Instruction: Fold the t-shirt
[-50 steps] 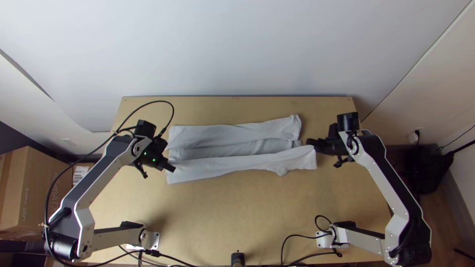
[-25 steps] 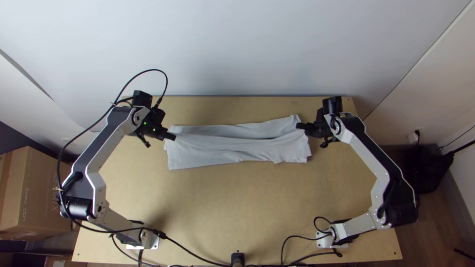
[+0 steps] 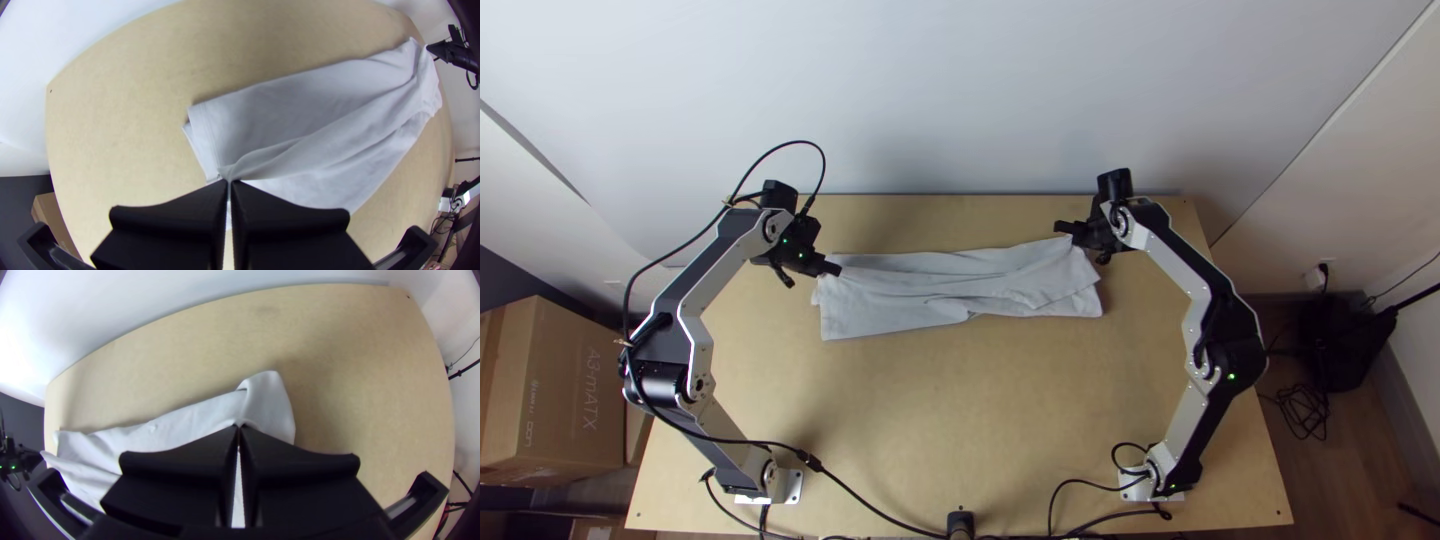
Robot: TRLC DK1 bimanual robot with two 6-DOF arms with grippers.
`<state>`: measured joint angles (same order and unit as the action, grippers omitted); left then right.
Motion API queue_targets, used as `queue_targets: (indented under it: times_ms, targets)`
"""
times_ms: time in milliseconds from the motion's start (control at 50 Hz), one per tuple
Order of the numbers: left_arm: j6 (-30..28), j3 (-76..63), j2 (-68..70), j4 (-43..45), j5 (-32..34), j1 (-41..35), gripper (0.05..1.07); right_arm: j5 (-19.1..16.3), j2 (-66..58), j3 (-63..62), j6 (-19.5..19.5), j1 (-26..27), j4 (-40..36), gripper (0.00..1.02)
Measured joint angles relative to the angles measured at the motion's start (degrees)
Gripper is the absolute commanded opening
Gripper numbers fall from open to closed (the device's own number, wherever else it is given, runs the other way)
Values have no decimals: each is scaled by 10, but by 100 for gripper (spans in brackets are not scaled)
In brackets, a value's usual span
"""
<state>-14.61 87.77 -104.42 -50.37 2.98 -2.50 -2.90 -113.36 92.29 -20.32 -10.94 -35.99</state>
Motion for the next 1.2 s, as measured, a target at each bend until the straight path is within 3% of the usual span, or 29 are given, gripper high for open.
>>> queue_targets:
  times_ms: [20,80,100,120,260,420,580,740,900,960,1060,1200]
  targets:
    - [3,0,-2,7,0,0,18,6,-8,5,0,-2,0,35]
    - [11,0,-9,22,0,1,53,19,-24,16,0,-4,0,83]
    - [14,0,-10,24,0,2,62,24,-28,19,0,-6,0,94]
    - [16,0,-11,26,0,2,69,29,-31,22,0,-6,0,98]
    - [22,0,-14,40,1,12,102,47,-35,35,-1,0,3,98]
    - [37,0,-13,47,57,45,102,51,5,33,-3,25,26,98]
    - [73,-5,14,47,175,109,102,47,114,-1,-8,54,28,97]
    - [90,-43,63,47,276,169,102,-92,214,-14,-59,108,14,97]
    - [90,-106,70,56,365,206,102,-351,254,-13,-152,189,-36,97]
    - [90,-125,68,64,381,214,102,-418,254,-11,-184,215,-40,97]
    - [91,-149,66,90,399,219,102,-463,254,-11,-212,242,-46,97]
    - [99,-181,61,134,401,212,102,-480,259,-11,-223,250,-53,97]
